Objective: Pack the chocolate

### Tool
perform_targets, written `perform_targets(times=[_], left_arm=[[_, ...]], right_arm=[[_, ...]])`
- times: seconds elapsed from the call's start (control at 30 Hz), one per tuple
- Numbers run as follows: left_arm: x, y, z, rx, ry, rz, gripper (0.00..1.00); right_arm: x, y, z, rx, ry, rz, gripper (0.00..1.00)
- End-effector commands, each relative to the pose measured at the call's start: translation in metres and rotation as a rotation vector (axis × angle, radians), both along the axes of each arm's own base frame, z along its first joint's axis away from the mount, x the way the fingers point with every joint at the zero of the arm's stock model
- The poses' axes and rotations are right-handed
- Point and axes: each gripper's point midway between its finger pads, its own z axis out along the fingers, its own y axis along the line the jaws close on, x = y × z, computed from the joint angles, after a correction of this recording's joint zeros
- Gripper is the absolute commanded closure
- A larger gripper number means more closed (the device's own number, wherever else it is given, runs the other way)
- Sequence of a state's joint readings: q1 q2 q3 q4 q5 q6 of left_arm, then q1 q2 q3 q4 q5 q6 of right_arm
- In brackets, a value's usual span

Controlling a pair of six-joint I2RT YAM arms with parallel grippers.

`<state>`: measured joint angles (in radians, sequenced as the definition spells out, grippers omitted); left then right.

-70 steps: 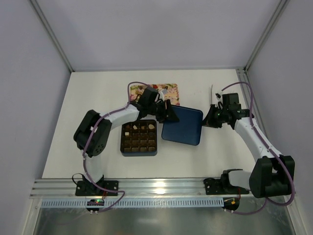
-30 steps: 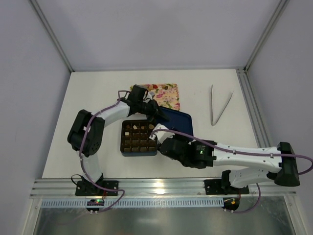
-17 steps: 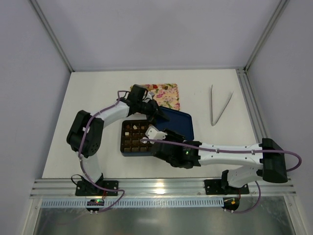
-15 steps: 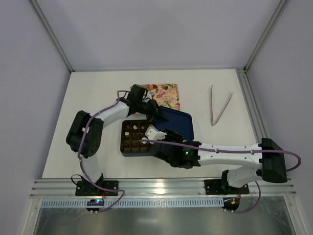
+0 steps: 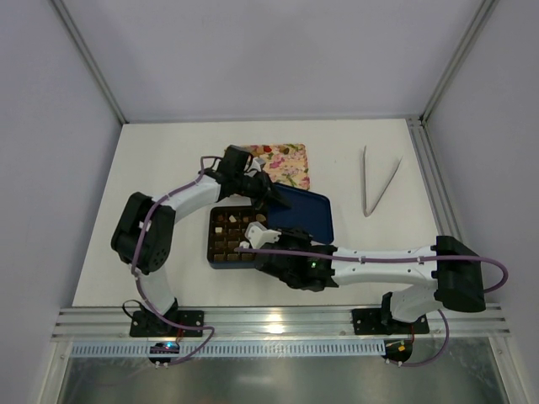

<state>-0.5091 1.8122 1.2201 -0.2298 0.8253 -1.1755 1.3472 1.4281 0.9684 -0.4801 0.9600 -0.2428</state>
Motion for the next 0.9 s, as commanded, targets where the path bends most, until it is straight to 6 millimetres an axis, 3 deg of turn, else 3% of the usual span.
perform_targets(times=[0.0,0.13,0.2,0.3,0.33,0.47,0.73,0.87], left_arm=[[-0.009,0.0,0.031,-0.064,-0.025,-0.03,1.0],[-0.01,0.0,0.032,-0.066,-0.032,-0.031,0.93],[-0.01,0.0,0.033,-0.067,-0.037,-0.034,0.83],[-0.009,0.0,0.034,-0.067,-0.057,-0.039,0.55],[-0.008,0.001,0.034,-0.064,-0.069,-0.037,0.41],[-0.003,0.0,0.04,-0.066,-0.112,-0.038,0.23],[0.015,0.007,0.046,-0.049,-0.177,-0.008,0.09],[0.04,0.021,0.057,-0.045,-0.227,0.039,0.07]], right_arm=[[0.004,0.003,0.008,0.008,-0.049,-0.015,0.75],[0.005,0.004,0.011,0.003,-0.06,-0.02,0.95],[0.006,0.004,0.016,0.013,-0.072,-0.028,0.96],[0.008,0.002,0.025,0.025,-0.09,-0.038,0.96],[0.008,0.001,0.027,0.023,-0.094,-0.04,0.96],[0.008,-0.002,0.042,0.041,-0.107,-0.054,0.96],[0.005,-0.011,0.059,0.061,-0.095,-0.073,0.96],[0.001,-0.016,0.063,0.087,-0.069,-0.079,0.96]])
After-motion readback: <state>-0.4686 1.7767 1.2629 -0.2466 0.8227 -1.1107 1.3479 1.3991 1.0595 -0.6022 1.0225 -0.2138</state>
